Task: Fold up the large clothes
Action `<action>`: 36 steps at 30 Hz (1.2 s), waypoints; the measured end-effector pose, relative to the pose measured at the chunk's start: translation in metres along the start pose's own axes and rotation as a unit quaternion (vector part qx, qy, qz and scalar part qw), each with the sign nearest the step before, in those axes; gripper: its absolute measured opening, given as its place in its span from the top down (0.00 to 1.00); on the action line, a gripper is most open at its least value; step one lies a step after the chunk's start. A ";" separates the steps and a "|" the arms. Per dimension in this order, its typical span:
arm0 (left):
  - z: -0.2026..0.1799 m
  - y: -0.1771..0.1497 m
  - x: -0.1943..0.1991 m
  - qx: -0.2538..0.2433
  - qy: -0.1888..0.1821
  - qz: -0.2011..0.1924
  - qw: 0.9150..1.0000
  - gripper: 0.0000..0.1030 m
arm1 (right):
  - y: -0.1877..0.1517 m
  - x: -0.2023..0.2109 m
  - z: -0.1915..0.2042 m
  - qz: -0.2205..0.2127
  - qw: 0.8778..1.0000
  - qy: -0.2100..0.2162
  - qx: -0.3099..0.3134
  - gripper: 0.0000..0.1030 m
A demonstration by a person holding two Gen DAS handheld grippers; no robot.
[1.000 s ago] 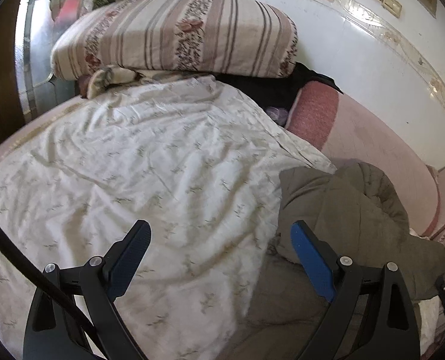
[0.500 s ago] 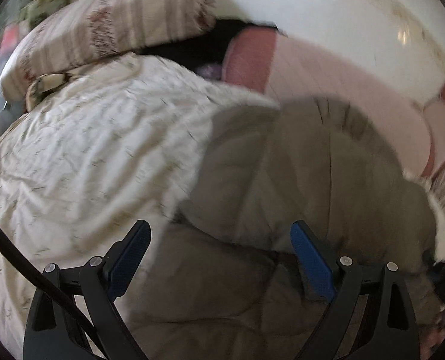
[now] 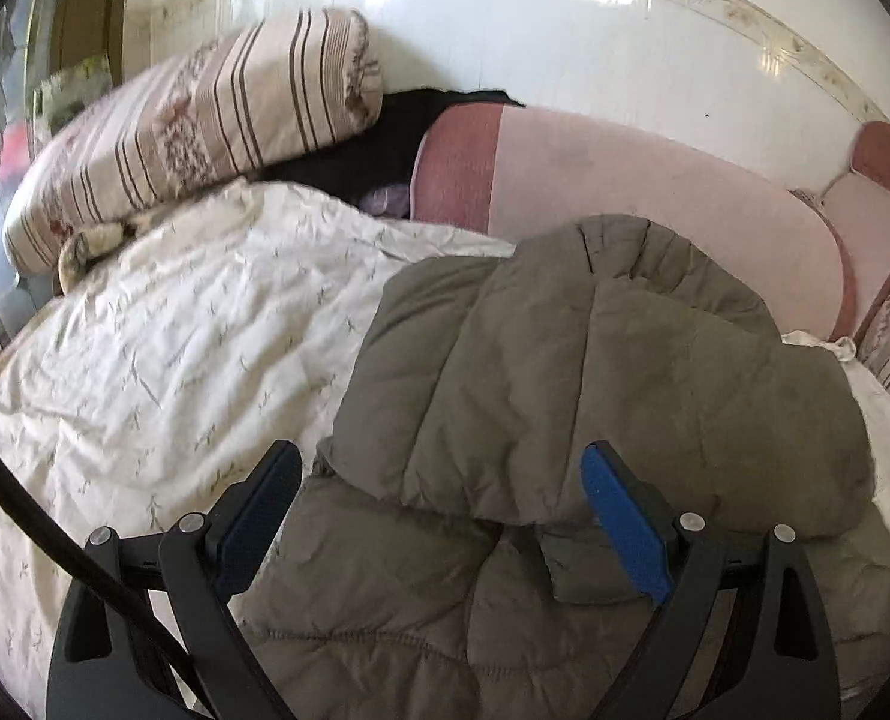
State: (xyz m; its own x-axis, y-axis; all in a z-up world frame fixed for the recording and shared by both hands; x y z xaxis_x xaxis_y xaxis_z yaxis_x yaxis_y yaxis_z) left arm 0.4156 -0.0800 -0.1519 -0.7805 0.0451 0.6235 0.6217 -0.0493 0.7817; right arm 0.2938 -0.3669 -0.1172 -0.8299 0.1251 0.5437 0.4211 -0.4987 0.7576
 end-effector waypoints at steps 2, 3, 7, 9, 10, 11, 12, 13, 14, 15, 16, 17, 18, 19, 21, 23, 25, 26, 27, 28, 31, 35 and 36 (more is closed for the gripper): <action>-0.002 -0.005 -0.016 0.001 -0.002 0.025 1.000 0.09 | -0.009 -0.012 0.011 0.013 0.999 -0.006 0.039 0.53; -0.004 -0.007 -0.022 0.002 -0.004 0.036 0.999 0.09 | -0.013 -0.021 0.013 0.021 0.998 -0.014 0.051 0.53; -0.004 -0.018 -0.051 -0.008 0.011 0.077 0.997 0.09 | -0.031 -0.058 0.001 0.082 0.994 -0.043 0.052 0.53; 0.000 -0.020 -0.060 0.004 0.002 0.093 0.996 0.07 | -0.038 -0.069 -0.003 0.102 0.992 -0.046 0.050 0.53; 0.002 -0.020 -0.063 0.010 -0.002 0.096 0.995 0.06 | -0.039 -0.072 -0.003 0.105 0.992 -0.049 0.053 0.53; 0.002 -0.021 -0.065 0.012 -0.004 0.097 0.995 0.06 | -0.040 -0.072 -0.002 0.106 0.991 -0.051 0.056 0.53; 0.003 -0.021 -0.066 0.013 -0.006 0.099 0.995 0.06 | -0.039 -0.072 -0.002 0.107 0.991 -0.051 0.058 0.53; 0.004 -0.021 -0.067 0.015 -0.007 0.100 0.995 0.06 | -0.038 -0.072 -0.002 0.108 0.991 -0.051 0.057 0.53; 0.004 -0.021 -0.066 0.014 -0.006 0.098 0.995 0.06 | -0.038 -0.071 -0.002 0.109 0.991 -0.050 0.055 0.52; 0.003 -0.021 -0.065 0.011 -0.003 0.096 0.995 0.06 | -0.037 -0.067 -0.001 0.108 0.992 -0.047 0.049 0.53; 0.003 -0.021 -0.064 0.010 -0.002 0.095 0.995 0.06 | -0.037 -0.065 0.000 0.108 0.992 -0.045 0.047 0.52; 0.003 -0.021 -0.063 0.009 0.000 0.094 0.996 0.06 | -0.036 -0.061 0.002 0.107 0.992 -0.042 0.048 0.52; 0.003 -0.022 -0.062 0.008 0.001 0.092 0.996 0.06 | -0.036 -0.057 0.004 0.105 0.992 -0.039 0.051 0.52; 0.003 -0.022 -0.061 0.008 0.002 0.092 0.996 0.06 | -0.036 -0.050 0.007 0.102 0.993 -0.033 0.054 0.52; 0.003 -0.022 -0.060 0.007 0.003 0.092 0.996 0.06 | -0.037 -0.041 0.010 0.102 0.993 -0.022 0.052 0.52; 0.003 -0.022 -0.059 0.007 0.005 0.092 0.996 0.06 | -0.042 -0.033 0.012 0.107 0.993 -0.013 0.049 0.52; 0.003 -0.023 -0.059 0.004 0.008 0.091 0.996 0.06 | -0.047 -0.027 0.014 0.110 0.992 -0.012 0.059 0.52; 0.002 -0.023 -0.059 0.004 0.009 0.090 0.996 0.06 | -0.049 -0.025 0.015 0.112 0.991 -0.012 0.066 0.52; 0.002 -0.023 -0.059 0.003 0.009 0.090 0.996 0.06 | -0.050 -0.024 0.016 0.113 0.991 -0.011 0.072 0.52; 0.002 -0.023 -0.059 0.003 0.009 0.090 0.996 0.06 | -0.052 -0.023 0.016 0.113 0.990 -0.013 0.079 0.52; 0.001 -0.023 -0.058 0.004 0.009 0.089 0.996 0.06 | -0.052 -0.023 0.013 0.115 0.990 -0.016 0.078 0.52; -0.003 -0.012 -0.043 -0.006 0.018 0.052 0.998 0.06 | -0.051 -0.027 0.008 0.118 0.991 -0.018 0.066 0.52; -0.006 -0.009 -0.037 -0.012 0.016 0.037 0.999 0.06 | -0.050 -0.028 0.008 0.118 0.991 -0.018 0.067 0.52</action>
State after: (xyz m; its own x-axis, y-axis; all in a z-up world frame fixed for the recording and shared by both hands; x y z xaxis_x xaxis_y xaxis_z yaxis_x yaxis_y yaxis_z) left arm 0.4385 -0.0870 -0.1821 -0.7340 0.0077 0.6791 0.6767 -0.0761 0.7323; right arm 0.2986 -0.3385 -0.1677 -0.6897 0.0510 0.7223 0.6489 -0.3992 0.6477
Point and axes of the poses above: each gripper's, at about its wrist camera, not at the fingertips, and x roughly against the way its jaws point, z to its left, y to its top, the point moved 3 cm from there along -x, roughly the way its jaws point, and after that the axes turned 4 degrees about -x, right-handed, at the moved point
